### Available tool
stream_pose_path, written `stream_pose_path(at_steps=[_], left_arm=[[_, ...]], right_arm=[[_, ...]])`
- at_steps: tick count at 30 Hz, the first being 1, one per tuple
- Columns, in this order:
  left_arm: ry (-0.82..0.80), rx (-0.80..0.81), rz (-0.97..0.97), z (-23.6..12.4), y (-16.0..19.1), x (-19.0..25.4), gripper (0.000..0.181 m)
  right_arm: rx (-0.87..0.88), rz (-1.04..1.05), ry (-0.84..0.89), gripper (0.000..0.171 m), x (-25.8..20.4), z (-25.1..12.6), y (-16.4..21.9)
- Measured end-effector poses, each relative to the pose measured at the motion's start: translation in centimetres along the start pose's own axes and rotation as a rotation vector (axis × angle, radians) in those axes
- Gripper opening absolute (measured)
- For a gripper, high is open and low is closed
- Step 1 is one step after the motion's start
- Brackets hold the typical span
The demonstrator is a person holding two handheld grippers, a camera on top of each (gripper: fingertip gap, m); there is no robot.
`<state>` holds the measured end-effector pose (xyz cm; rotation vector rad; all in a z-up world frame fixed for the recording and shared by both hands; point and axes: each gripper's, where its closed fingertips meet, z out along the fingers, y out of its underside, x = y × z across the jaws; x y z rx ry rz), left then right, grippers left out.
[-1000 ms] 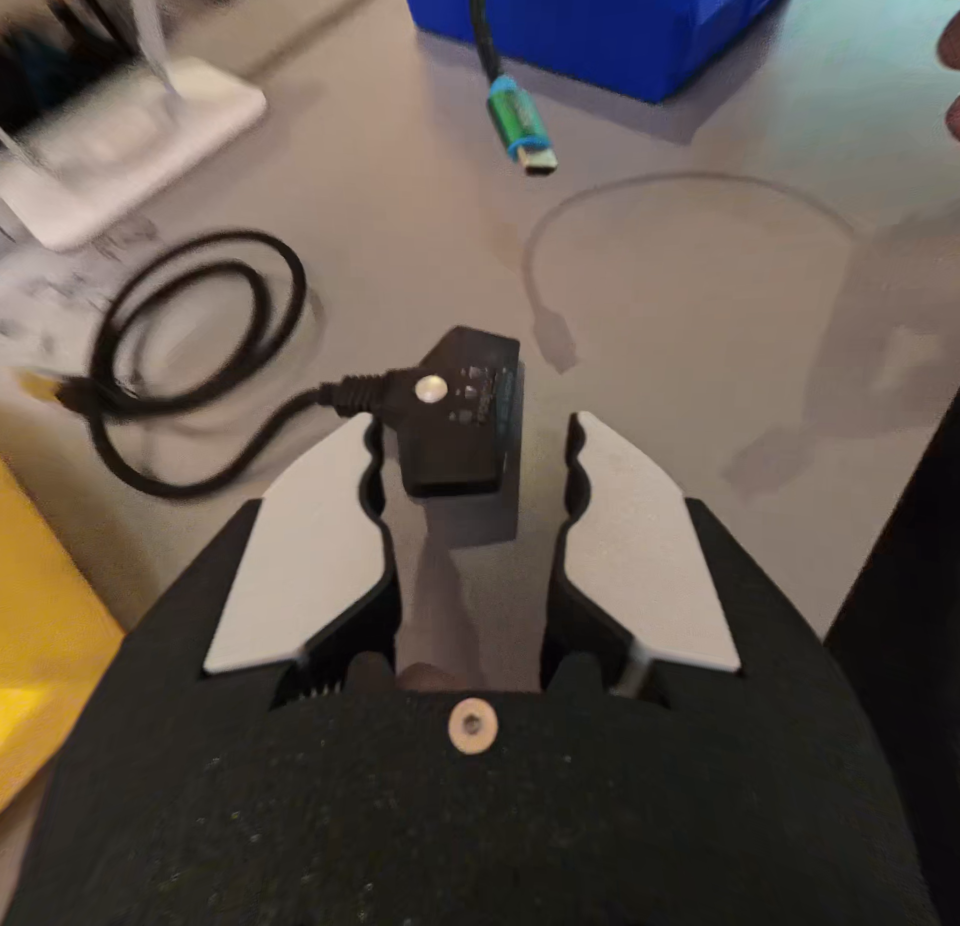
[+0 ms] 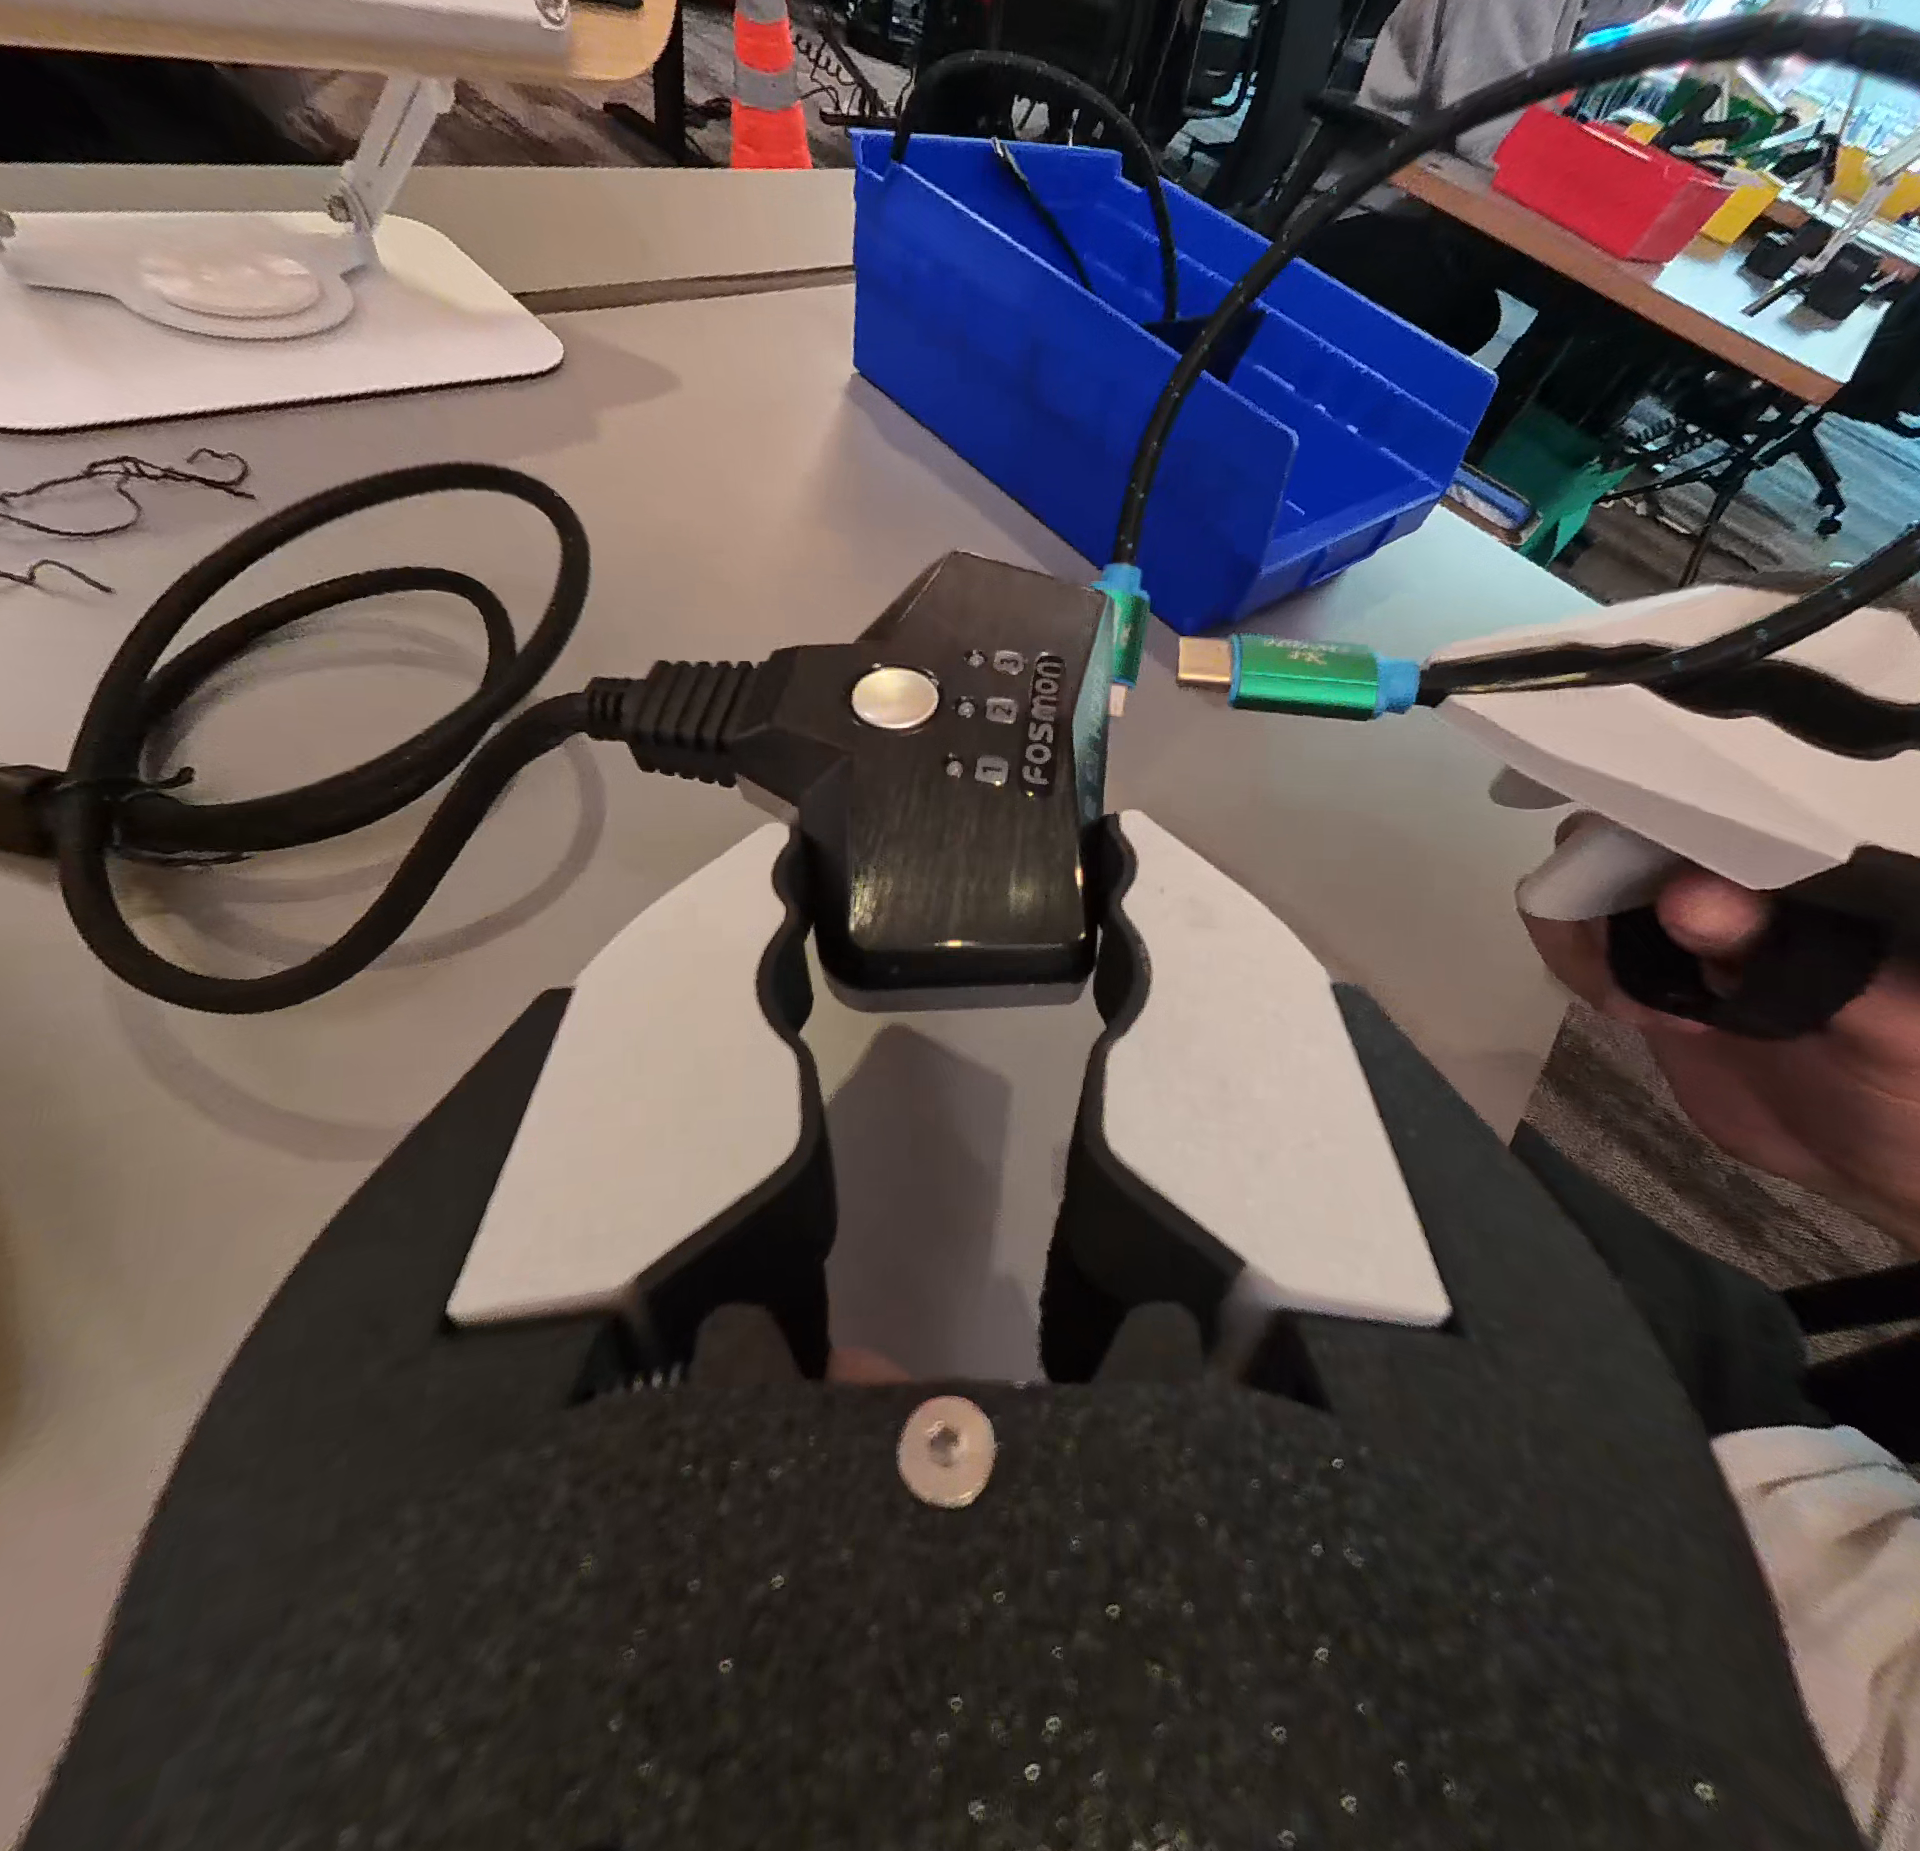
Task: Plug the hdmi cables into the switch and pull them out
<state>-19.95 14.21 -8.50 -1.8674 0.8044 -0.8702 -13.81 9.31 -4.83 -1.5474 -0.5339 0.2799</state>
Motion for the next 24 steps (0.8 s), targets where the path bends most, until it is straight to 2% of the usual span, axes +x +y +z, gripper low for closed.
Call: stream_pose_path(at_steps=[9,18,24], left_arm=[[0.040,-0.009,0.001,-0.1,0.1,1.0,0.052],[0.046,-0.010,-0.007,0.0,0.2,1.0,0.052],[0.041,-0.011,0.005,0.0,0.2,1.2,0.052]], right_arm=[[-0.022,-0.102,0.012,0.006,-0.3,0.2,0.3],[-0.010,-0.043,-0.009,0.006,-0.3,0.2,0.3],[-0.009,-0.074,0.005,0.006,-0.3,0.2,0.2]])
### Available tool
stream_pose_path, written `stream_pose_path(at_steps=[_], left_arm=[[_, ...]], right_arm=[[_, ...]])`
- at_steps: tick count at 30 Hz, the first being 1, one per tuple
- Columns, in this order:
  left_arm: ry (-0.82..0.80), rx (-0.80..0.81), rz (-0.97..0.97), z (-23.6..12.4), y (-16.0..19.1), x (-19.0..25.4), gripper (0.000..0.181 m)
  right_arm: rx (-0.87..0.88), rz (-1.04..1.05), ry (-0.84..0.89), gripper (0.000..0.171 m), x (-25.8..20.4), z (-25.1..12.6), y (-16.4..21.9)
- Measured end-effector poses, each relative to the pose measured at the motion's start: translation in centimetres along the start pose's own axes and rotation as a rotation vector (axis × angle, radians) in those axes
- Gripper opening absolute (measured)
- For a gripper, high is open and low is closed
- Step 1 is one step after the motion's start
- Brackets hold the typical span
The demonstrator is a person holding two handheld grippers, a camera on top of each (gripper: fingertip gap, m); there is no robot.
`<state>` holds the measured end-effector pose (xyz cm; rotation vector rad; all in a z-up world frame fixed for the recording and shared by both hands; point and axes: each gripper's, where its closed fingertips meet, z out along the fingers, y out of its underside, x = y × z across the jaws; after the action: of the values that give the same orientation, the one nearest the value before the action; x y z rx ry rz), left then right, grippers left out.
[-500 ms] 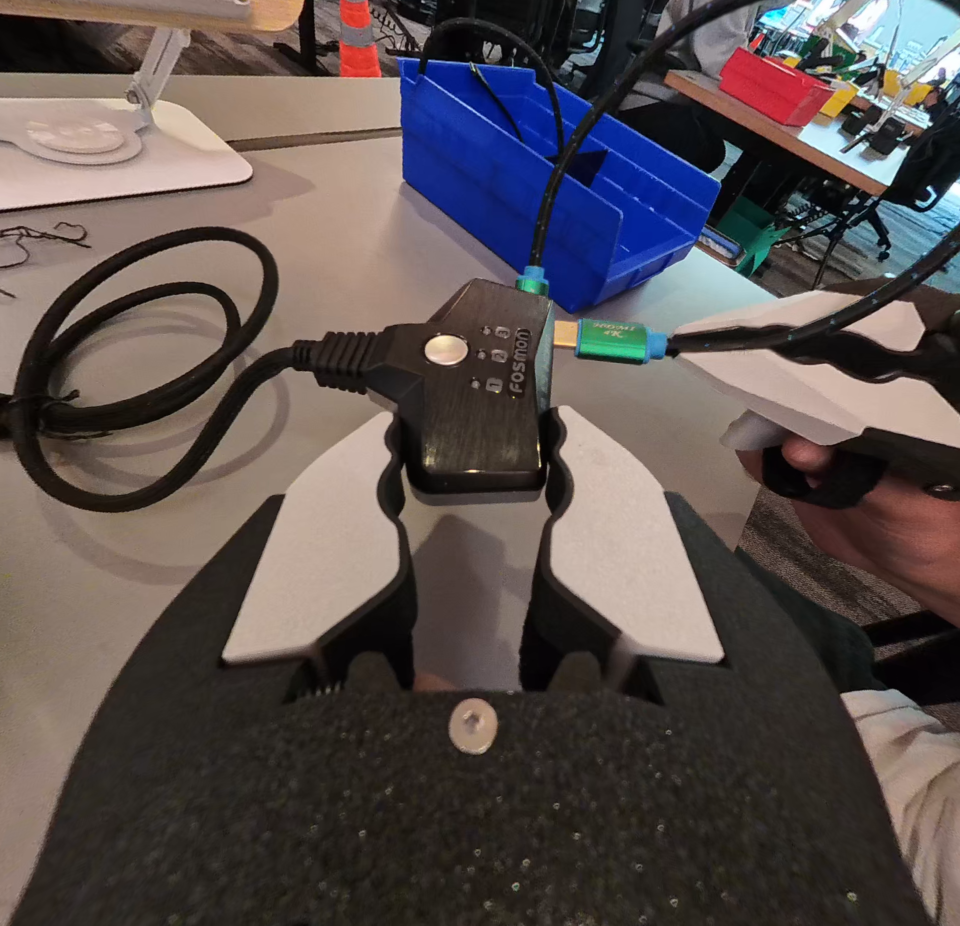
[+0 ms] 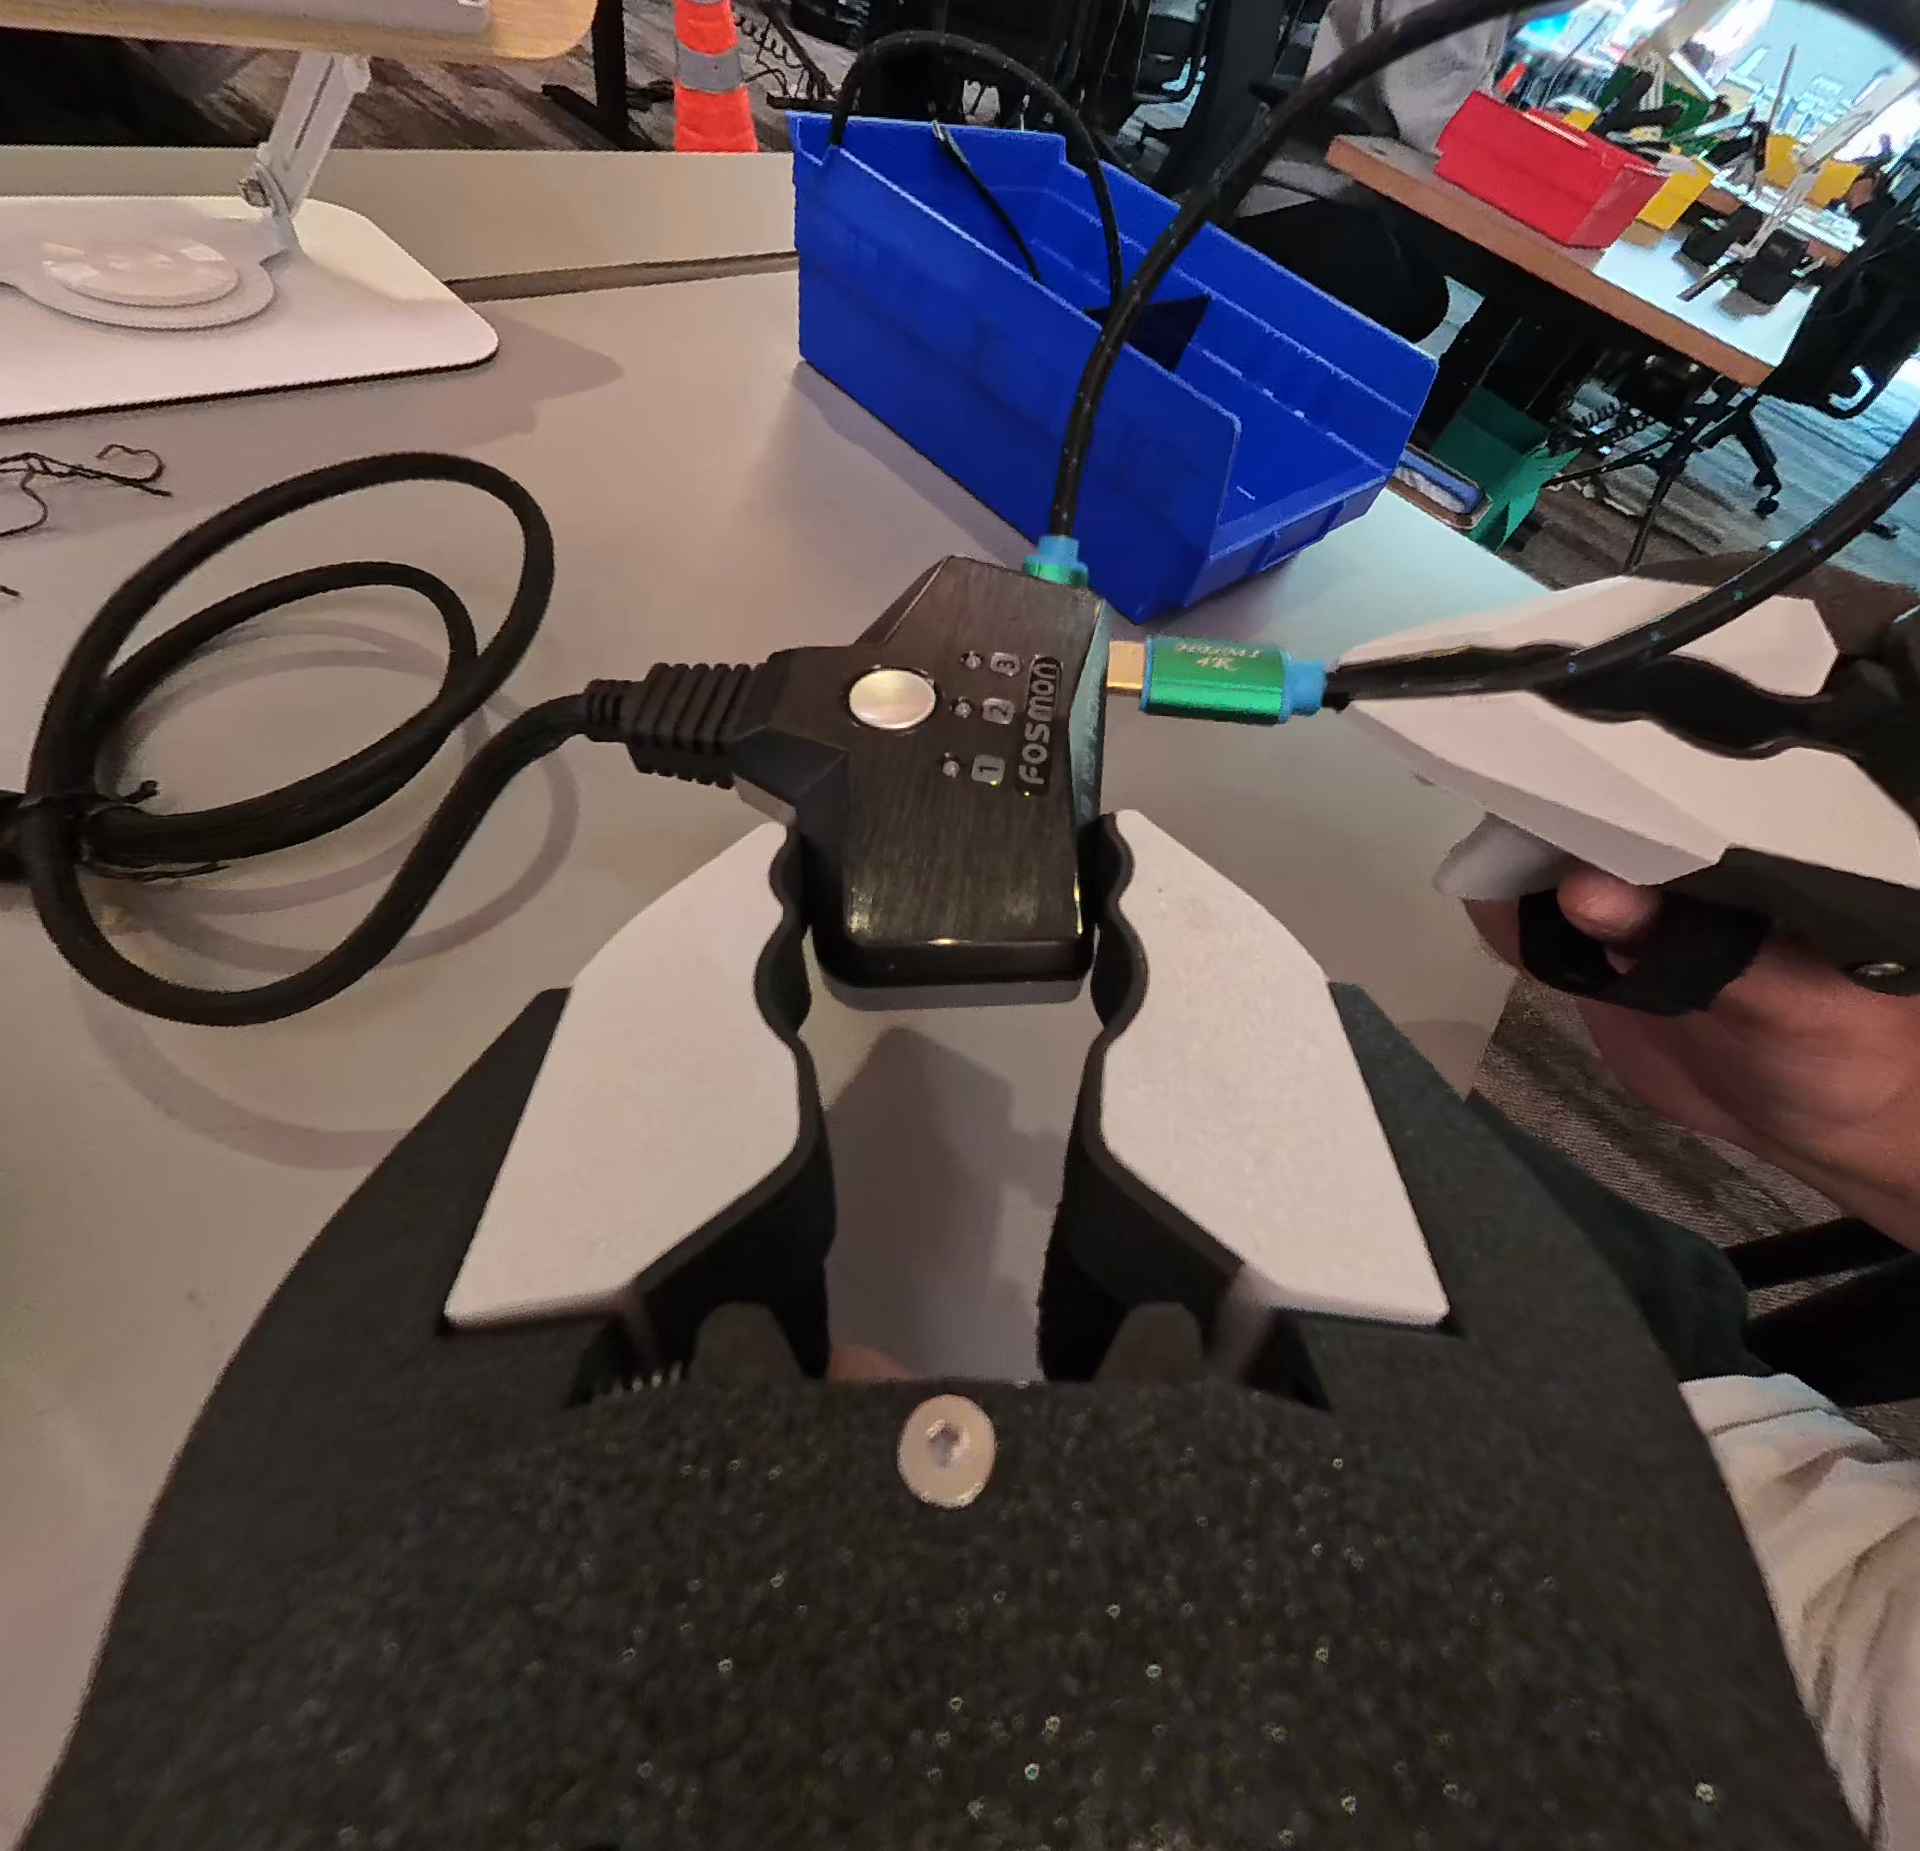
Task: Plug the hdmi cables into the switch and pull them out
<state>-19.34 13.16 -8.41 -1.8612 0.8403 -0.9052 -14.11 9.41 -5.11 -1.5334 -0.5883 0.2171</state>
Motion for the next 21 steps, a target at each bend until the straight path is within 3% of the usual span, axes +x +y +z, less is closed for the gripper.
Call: stream_pose_path(at_steps=[21], left_arm=[[-0.014,0.006,0.052,-0.29,0.39,-0.07,0.052]], right_arm=[[-0.025,0.042,0.032,0.006,-0.29,0.13,0.45]])
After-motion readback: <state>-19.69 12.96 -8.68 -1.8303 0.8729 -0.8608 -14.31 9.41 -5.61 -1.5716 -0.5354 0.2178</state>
